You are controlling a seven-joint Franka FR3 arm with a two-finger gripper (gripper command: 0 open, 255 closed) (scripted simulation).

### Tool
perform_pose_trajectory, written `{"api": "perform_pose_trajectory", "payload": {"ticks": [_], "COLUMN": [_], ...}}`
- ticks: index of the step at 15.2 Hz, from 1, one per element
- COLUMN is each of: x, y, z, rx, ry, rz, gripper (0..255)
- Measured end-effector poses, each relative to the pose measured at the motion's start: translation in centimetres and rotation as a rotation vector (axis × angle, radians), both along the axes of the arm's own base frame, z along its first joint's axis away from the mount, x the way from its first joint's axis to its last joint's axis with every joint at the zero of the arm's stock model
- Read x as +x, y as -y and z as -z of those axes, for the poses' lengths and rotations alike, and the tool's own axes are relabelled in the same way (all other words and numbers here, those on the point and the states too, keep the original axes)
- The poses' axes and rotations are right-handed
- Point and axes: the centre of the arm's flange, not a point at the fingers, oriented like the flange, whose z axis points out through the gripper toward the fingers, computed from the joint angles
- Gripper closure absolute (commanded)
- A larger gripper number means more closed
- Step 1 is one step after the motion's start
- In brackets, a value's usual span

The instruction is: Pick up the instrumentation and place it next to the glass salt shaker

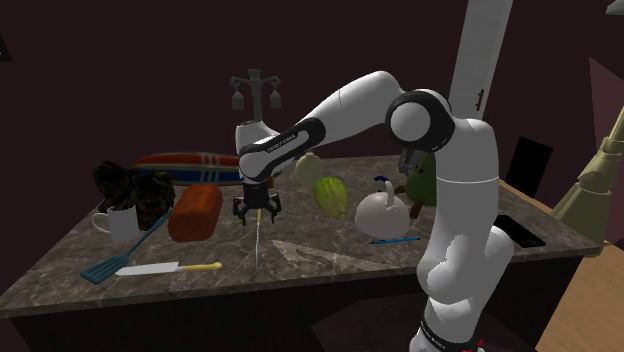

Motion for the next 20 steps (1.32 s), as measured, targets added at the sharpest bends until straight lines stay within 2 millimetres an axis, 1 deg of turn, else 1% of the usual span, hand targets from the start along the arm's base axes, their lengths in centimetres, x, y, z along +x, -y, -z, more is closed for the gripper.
{"api": "perform_pose_trajectory", "payload": {"ticks": [2, 8, 14, 15, 20], "x": [0.4, 0.5, 0.6, 0.6, 0.6], "y": [-0.1, -0.3, -0.3, -0.3, -0.3], "z": [1.0, 4.2, 4.5, 4.5, 4.5], "rx": [-0.001, -0.002, -0.001, -0.001, -0.001], "ry": [0.000, -0.001, 0.000, 0.000, 0.000], "rz": [0.009, 0.013, 0.013, 0.013, 0.013], "gripper": [0, 0, 0, 255, 255]}}
